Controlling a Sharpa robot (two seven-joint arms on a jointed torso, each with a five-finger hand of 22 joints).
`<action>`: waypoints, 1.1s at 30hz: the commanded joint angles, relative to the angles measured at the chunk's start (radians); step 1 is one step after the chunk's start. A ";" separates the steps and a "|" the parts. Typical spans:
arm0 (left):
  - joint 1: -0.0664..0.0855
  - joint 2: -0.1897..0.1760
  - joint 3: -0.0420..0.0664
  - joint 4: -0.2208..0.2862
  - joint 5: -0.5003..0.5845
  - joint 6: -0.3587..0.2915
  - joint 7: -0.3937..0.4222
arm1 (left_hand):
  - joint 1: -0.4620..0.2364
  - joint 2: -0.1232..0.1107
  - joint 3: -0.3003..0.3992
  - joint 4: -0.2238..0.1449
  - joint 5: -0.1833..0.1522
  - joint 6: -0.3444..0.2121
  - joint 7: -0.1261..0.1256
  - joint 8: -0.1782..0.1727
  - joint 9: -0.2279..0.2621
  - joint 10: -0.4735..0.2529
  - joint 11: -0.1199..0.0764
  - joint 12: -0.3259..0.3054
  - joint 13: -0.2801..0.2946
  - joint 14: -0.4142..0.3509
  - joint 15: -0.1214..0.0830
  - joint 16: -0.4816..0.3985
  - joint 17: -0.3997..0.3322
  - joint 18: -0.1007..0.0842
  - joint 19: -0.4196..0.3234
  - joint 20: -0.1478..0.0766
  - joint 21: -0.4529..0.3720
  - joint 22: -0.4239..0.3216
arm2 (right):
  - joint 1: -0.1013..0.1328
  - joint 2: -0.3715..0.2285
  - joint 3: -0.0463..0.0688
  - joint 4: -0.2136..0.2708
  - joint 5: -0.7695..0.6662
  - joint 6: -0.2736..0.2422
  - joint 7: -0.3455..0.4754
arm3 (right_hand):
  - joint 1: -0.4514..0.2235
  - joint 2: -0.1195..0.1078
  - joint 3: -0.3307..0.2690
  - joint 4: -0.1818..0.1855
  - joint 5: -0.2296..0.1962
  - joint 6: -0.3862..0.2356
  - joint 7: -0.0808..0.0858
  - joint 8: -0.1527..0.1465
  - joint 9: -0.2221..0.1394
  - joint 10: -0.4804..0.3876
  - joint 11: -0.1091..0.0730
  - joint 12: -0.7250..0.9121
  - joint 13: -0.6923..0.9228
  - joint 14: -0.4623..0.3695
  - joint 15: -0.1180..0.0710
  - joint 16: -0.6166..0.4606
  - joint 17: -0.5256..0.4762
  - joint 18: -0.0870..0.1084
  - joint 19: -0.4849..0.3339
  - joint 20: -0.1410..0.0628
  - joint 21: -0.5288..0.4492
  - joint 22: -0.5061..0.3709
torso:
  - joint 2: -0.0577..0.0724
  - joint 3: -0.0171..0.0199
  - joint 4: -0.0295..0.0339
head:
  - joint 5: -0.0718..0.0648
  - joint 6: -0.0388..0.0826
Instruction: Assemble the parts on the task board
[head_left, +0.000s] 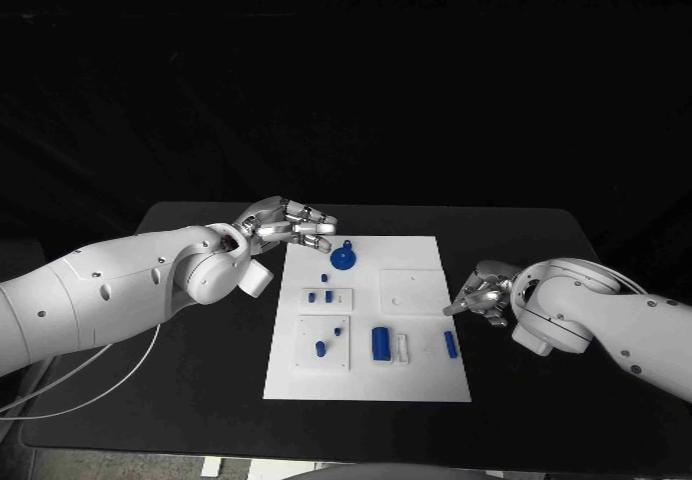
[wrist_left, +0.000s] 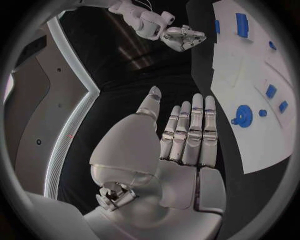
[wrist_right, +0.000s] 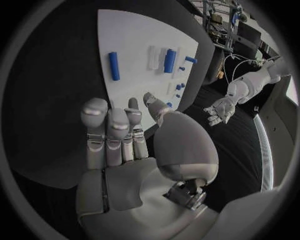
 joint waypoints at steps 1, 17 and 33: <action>0.000 0.001 0.000 0.003 0.010 -0.009 0.027 | -0.003 0.009 -0.003 -0.001 0.004 0.005 0.001 0.000 0.000 0.005 0.000 -0.002 0.001 0.005 0.000 -0.002 0.001 0.011 0.001 -0.005 0.005 -0.001 | -0.001 -0.003 0.001 -0.011 -0.075 0.100 -0.032 | 0.003 0.000 -0.001 -0.003 -0.008 -0.001 -0.001 0.003 0.016 -0.001 -0.003 -0.003 -0.001 0.004 -0.004 0.006 0.003 -0.009 0.055 -0.007 0.005 0.093 | 0.001 -0.0004 0.0009 | -0.007 0.001; 0.000 0.000 0.000 0.003 0.010 -0.003 0.023 | -0.006 0.008 -0.008 -0.003 0.003 -0.002 0.003 0.000 0.000 -0.002 0.003 -0.002 0.001 0.002 0.002 -0.002 0.000 0.010 0.000 -0.004 0.006 -0.005 | -0.052 0.029 -0.007 -0.041 -0.209 0.140 -0.067 | -0.017 -0.017 -0.009 0.053 -0.034 0.001 -0.007 0.004 0.085 -0.001 -0.004 -0.009 -0.006 0.004 -0.004 0.005 0.005 -0.011 0.055 -0.007 0.004 0.093 | 0.001 -0.0025 0.0039 | -0.010 -0.006; 0.000 0.001 0.000 0.002 0.011 0.008 0.014 | -0.010 0.007 -0.010 0.000 0.002 -0.006 0.005 0.000 0.000 -0.006 0.004 -0.002 0.001 -0.002 0.003 -0.002 -0.001 0.011 -0.002 -0.003 0.007 -0.008 | -0.073 0.064 -0.030 -0.058 -0.236 0.152 -0.071 | -0.056 -0.053 -0.014 0.134 -0.038 0.002 -0.013 0.005 0.182 -0.001 -0.008 -0.023 -0.005 0.005 -0.009 -0.001 0.014 -0.015 0.056 -0.014 0.001 0.093 | 0.001 -0.0020 0.0037 | -0.004 -0.015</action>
